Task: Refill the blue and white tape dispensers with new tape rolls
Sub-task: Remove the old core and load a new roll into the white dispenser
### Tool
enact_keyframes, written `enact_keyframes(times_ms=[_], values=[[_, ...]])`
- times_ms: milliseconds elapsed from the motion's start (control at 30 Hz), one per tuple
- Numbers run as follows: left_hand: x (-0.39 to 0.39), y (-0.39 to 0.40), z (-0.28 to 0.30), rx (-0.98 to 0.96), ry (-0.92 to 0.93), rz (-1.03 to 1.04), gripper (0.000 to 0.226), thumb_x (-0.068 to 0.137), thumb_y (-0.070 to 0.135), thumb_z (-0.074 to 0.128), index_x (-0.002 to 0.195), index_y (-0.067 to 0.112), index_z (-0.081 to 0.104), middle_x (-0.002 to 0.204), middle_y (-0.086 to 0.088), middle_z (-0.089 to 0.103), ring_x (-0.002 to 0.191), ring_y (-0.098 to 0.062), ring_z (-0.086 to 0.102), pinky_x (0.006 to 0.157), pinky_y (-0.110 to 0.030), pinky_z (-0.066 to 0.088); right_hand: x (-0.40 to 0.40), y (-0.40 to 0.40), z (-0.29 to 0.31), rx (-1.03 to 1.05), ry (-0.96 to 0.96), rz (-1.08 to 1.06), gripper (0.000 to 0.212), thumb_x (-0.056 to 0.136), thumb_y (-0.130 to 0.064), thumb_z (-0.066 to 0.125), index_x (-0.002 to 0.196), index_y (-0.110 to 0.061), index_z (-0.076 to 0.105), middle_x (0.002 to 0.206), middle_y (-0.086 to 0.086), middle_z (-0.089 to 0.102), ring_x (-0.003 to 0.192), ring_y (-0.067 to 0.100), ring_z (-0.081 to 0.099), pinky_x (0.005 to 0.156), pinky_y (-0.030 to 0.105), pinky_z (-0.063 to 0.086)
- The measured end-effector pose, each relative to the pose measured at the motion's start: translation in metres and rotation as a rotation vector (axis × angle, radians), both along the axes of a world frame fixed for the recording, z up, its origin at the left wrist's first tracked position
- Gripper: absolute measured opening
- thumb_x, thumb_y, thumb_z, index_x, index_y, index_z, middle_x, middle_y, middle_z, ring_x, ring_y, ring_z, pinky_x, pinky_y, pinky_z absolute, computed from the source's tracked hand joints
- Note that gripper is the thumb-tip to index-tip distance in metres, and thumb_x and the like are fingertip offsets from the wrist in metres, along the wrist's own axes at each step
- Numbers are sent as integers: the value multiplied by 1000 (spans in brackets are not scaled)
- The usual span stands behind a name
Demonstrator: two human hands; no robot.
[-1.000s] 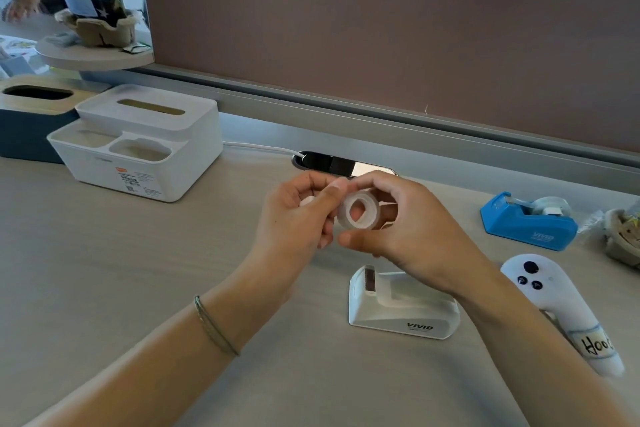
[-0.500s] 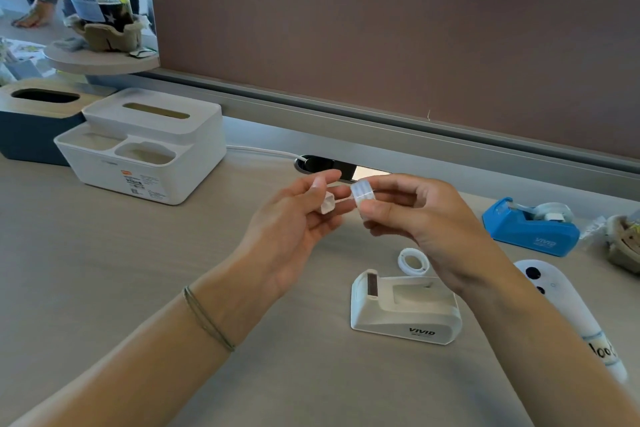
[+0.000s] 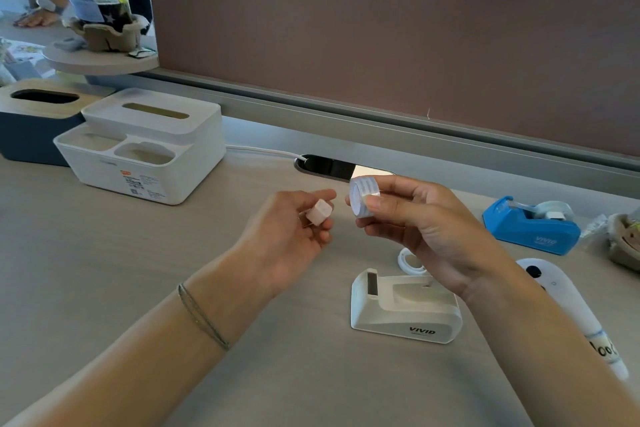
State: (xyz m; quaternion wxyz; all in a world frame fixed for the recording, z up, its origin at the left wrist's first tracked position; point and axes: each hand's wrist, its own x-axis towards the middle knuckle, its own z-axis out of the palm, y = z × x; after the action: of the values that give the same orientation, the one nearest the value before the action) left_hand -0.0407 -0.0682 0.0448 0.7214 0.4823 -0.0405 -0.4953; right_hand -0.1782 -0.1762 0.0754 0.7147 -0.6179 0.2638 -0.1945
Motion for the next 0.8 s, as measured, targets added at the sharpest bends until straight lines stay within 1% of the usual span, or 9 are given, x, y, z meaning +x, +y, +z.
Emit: enact_keyframes(times_ms=[67, 133, 233, 300, 400, 467, 567, 700, 800], values=[[-2, 0, 2, -41, -73, 9, 32, 100, -1, 42, 122, -4, 66, 91, -12, 57, 72, -18, 56, 68, -25, 51, 0, -1, 0, 30, -3, -17, 41, 66, -18, 76, 105, -7, 76, 96, 15, 78, 80, 21, 74, 73, 25, 62], [-4, 1, 3, -102, -197, 20, 30, 101, -2, 48, 124, 0, 66, 99, -11, 64, 83, -18, 65, 82, -27, 59, -1, -2, 1, 65, -12, -20, 37, 67, -17, 76, 103, -7, 77, 94, 14, 78, 80, 22, 74, 72, 24, 63], [-10, 5, 5, -144, -453, 102, 27, 91, 1, 67, 117, 6, 71, 89, -6, 71, 85, -18, 70, 92, -35, 60, -2, -2, 1, 123, -31, -9, 35, 68, -15, 74, 102, -7, 77, 94, 15, 78, 79, 22, 75, 74, 26, 63], [-14, 7, 7, -86, -664, 185, 18, 82, 6, 78, 100, 9, 76, 83, -3, 77, 77, -17, 72, 88, -38, 61, -2, -3, 2, 160, -36, 5, 36, 69, -14, 73, 104, -6, 76, 95, 16, 79, 80, 23, 77, 77, 28, 63], [-20, 8, 10, -105, -842, 268, 12, 79, 4, 82, 86, 12, 76, 79, 4, 79, 68, -13, 71, 73, -31, 61, -3, -3, 3, 197, -44, 42, 39, 70, -14, 73, 108, -4, 76, 98, 17, 78, 83, 25, 77, 80, 30, 64], [-22, 8, 11, -125, -906, 291, 15, 79, 1, 81, 86, 13, 78, 81, 8, 80, 71, -7, 73, 71, -21, 60, -3, -3, 3, 202, -43, 54, 41, 72, -14, 73, 112, -4, 75, 99, 17, 78, 83, 25, 77, 80, 29, 64], [-23, 10, 13, -136, -912, 259, 21, 80, -1, 79, 94, 15, 80, 89, 13, 80, 81, -3, 76, 75, -14, 56, -3, -4, 3, 196, -42, 57, 39, 73, -14, 72, 111, -5, 76, 99, 16, 78, 83, 25, 78, 80, 29, 64], [-23, 11, 15, -154, -946, 198, 31, 83, -8, 74, 99, 18, 79, 95, 13, 79, 87, -2, 76, 76, -11, 55, -4, -5, 4, 187, -43, 60, 38, 73, -14, 72, 109, -6, 76, 101, 17, 79, 84, 25, 78, 78, 28, 64], [-22, 12, 14, -131, -1070, 218, 32, 82, -5, 76, 99, 22, 78, 95, 13, 78, 88, -3, 75, 75, -14, 56, -4, -5, 4, 169, -37, 65, 40, 72, -16, 73, 111, -5, 75, 99, 16, 79, 83, 24, 78, 77, 27, 64]])
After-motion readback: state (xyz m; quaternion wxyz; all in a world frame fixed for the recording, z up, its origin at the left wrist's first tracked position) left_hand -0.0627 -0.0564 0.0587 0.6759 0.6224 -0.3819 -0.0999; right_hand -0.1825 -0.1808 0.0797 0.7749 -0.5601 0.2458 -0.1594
